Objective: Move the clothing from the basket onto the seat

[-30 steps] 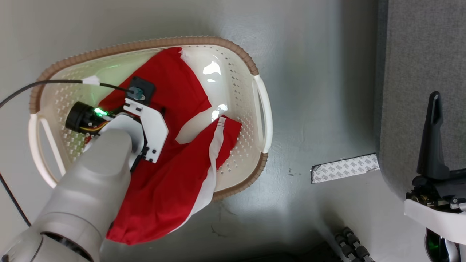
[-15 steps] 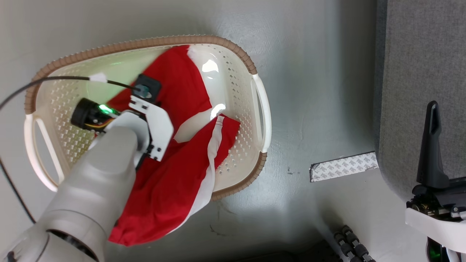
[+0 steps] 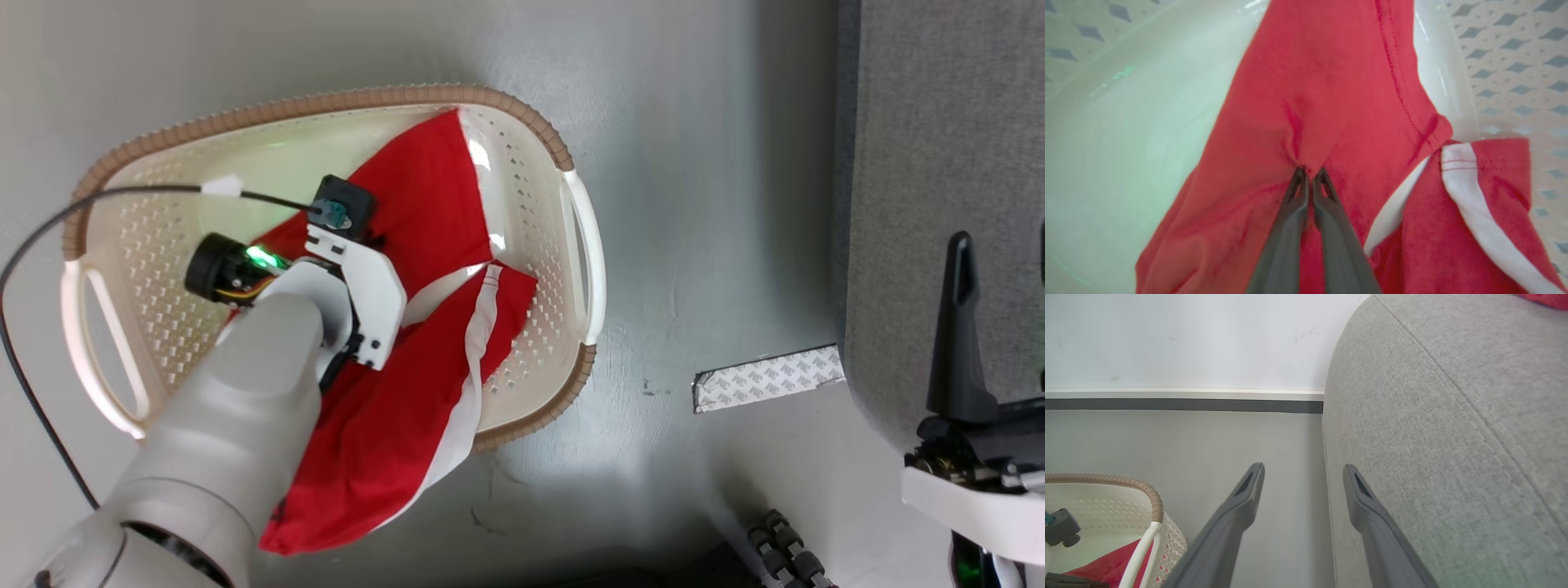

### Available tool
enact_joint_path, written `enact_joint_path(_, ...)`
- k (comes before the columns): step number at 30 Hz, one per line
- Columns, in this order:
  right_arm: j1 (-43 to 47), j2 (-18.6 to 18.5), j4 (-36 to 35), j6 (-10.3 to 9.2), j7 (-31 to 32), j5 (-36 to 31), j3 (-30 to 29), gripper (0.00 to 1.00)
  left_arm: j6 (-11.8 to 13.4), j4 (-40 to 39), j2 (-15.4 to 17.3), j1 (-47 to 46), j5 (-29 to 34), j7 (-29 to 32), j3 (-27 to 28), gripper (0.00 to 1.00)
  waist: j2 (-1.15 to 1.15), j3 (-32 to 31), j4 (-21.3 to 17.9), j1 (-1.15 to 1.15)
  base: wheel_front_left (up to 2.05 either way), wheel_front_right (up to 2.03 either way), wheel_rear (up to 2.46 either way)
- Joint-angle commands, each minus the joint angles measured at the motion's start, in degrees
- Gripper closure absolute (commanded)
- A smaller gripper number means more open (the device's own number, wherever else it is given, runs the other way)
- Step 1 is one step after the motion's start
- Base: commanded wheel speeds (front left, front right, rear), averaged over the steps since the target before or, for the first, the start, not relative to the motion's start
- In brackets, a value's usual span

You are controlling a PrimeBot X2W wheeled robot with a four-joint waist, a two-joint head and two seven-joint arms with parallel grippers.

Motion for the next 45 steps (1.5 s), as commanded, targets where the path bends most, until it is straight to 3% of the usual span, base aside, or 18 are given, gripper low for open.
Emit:
enact_joint_path(1, -0.64, -0.22, 1.01, -0.26, 0.1, 0.34, -0.42, 0.0, -0.31, -0.16, 0.01, 0.58, -0.65, -0.71, 0.4, 1.0, 0.0, -0.37, -0.03, 0.0, 0.0, 0.0, 0.0)
enact_joint_path(9, -0.83, -0.15, 3.23, -0.23, 0.07, -1.03, -1.42, 0.0, -2.64, -3.94, -3.06, 5.99, -7.21, -6.95, 2.91, 1.0, 0.0, -8.51, 2.24, 0.0, 0.0, 0.0, 0.0)
enact_joint_path(14, 0.83, -0.18, 5.11, -0.22, 0.07, -1.81, -2.47, 0.0, -2.73, -14.62, -4.19, 12.14, -16.06, -7.75, 1.05, 1.0, 0.0, -15.41, 3.82, 0.0, 0.0, 0.0, 0.0)
enact_joint_path(21, 3.78, -0.17, 7.42, -0.22, 0.07, -2.86, -3.52, 0.0, -2.76, -26.09, -1.08, 18.68, -27.23, -8.99, -3.0, 1.0, 0.0, -25.33, 5.45, 0.0, 0.0, 0.0, 0.0)
enact_joint_path(30, 8.2, -0.17, 10.4, -0.22, 0.07, -3.74, -4.42, 0.0, -2.77, -35.85, 2.9, 25.89, -37.33, -12.4, -2.9, 1.0, 0.0, -36.75, 7.18, 0.0, 0.0, 0.0, 0.0)
enact_joint_path(36, 10.77, -0.18, 12.14, -0.22, 0.08, -3.93, -4.16, 0.0, -2.77, -41.33, 4.57, 30.44, -38.53, -13.25, -0.03, 1.0, 0.0, -43.77, 7.93, 0.0, 0.0, 0.0, 0.0)
enact_joint_path(45, 14.86, -0.19, 14.99, -0.22, 0.07, -4.38, -2.87, 0.0, -1.62, -50.13, 4.98, 38.19, -32.25, -13.27, 8.72, 1.0, 0.0, -52.91, 8.87, 0.0, 0.0, 0.0, 0.0)
